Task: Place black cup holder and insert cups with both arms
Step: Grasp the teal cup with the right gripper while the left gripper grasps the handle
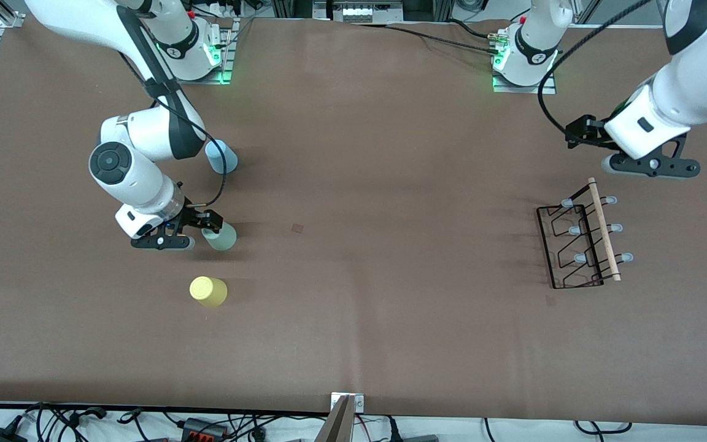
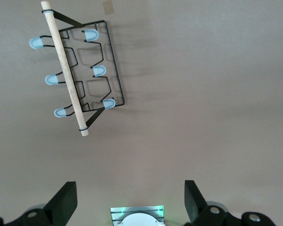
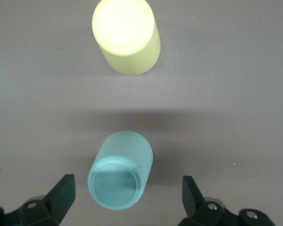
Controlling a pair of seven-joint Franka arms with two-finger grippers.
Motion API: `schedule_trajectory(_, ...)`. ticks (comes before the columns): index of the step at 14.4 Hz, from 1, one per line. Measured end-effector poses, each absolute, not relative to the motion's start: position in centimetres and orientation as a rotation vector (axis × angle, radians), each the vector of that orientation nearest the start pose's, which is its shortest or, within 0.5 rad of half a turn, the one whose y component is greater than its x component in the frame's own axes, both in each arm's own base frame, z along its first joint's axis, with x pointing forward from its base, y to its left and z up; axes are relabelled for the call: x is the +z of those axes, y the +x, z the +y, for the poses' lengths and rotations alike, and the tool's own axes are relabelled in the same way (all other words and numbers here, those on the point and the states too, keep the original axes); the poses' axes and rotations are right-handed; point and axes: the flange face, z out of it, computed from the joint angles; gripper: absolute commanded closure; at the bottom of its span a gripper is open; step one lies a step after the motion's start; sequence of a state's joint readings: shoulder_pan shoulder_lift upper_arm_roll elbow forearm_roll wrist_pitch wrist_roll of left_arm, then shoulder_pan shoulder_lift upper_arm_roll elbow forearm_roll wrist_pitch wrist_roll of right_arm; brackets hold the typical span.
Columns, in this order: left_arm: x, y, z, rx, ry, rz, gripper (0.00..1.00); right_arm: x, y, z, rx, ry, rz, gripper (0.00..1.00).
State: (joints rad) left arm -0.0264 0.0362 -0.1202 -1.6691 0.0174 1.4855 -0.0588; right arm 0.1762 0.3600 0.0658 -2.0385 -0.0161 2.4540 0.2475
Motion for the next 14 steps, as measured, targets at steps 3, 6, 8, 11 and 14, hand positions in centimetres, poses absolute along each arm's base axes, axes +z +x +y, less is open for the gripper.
schedule_trajectory(3,54.4,55.9,-6.9,0.349,-3.091,0.113,0.00,24.6,57.6,15.2,-0.066,-3.114,-0.025,0.00)
schedule_trajectory(6,52.1,59.4,-4.8,0.382,-3.103,0.055,0.00,22.8,57.3,16.1,-0.054,-3.113,-0.035,0.00)
schedule_trajectory(8,49.4,61.1,-2.5,0.439,-3.106,0.000,0.00,21.9,57.3,16.2,-0.054,-3.112,-0.037,0.00)
schedule_trajectory(11,44.7,62.7,0.1,0.511,-3.074,-0.052,0.00,21.1,57.2,16.1,-0.049,-3.112,-0.036,0.00)
schedule_trajectory(14,43.3,63.9,1.5,0.401,-3.041,-0.121,0.04,21.1,57.2,16.1,-0.052,-3.112,-0.035,0.00)
